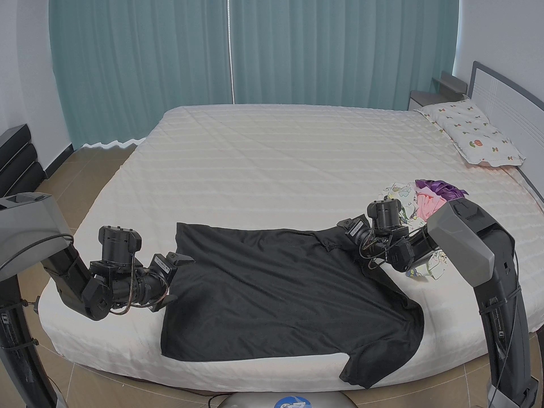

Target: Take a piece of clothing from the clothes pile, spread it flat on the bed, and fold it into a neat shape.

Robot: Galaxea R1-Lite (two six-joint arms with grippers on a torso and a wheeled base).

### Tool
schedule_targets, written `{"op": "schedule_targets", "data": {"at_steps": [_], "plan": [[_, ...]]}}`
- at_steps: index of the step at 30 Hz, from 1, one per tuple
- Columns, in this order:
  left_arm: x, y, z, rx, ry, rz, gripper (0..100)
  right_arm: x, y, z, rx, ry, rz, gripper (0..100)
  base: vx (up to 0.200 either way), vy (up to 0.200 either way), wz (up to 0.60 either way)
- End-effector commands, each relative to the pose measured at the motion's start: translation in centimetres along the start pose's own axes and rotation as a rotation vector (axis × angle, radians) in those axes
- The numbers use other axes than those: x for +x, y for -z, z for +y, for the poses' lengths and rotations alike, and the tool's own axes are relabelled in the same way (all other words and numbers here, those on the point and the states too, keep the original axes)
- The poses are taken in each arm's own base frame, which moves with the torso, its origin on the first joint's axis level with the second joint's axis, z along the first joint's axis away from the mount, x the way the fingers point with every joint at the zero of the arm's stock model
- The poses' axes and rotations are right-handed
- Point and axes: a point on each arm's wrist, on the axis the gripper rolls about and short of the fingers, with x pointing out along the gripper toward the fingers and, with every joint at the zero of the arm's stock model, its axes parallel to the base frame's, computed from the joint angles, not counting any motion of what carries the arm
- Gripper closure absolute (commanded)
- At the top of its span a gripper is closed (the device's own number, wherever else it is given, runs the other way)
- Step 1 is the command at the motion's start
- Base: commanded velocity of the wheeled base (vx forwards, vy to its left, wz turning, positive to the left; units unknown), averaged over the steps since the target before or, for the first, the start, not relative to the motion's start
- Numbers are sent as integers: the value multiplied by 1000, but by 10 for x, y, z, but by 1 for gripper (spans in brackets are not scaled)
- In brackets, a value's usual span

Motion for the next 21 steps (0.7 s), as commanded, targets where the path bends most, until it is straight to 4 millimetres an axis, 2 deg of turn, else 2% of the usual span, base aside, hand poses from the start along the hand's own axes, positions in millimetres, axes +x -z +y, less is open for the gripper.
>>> {"op": "schedule_targets", "data": {"at_steps": [1, 7, 9, 10, 12, 17, 21], "plan": [[0, 1, 2, 0, -6, 4, 0, 19, 2, -17, 10, 15, -9, 0, 0, 0, 0], [1, 2, 2, 2, -7, 6, 0, 30, -9, -10, 27, -36, -60, 0, 0, 0, 0], [2, 2, 2, 1, -10, 7, 0, 31, -28, 12, 77, -117, -138, 0, 0, 0, 0], [2, 2, 2, 1, -10, 7, 0, 31, -28, 12, 77, -117, -138, 0, 0, 0, 0], [2, 2, 3, 1, -10, 6, 0, 24, -53, 36, 138, -200, -228, 0, 0, 0, 0], [2, 2, 3, 1, -10, 6, 0, 13, -68, 55, 143, -286, -297, 0, 0, 0, 0], [2, 2, 3, 3, -10, 6, 0, 17, -66, 49, 118, -275, -303, 0, 0, 0, 0]]}}
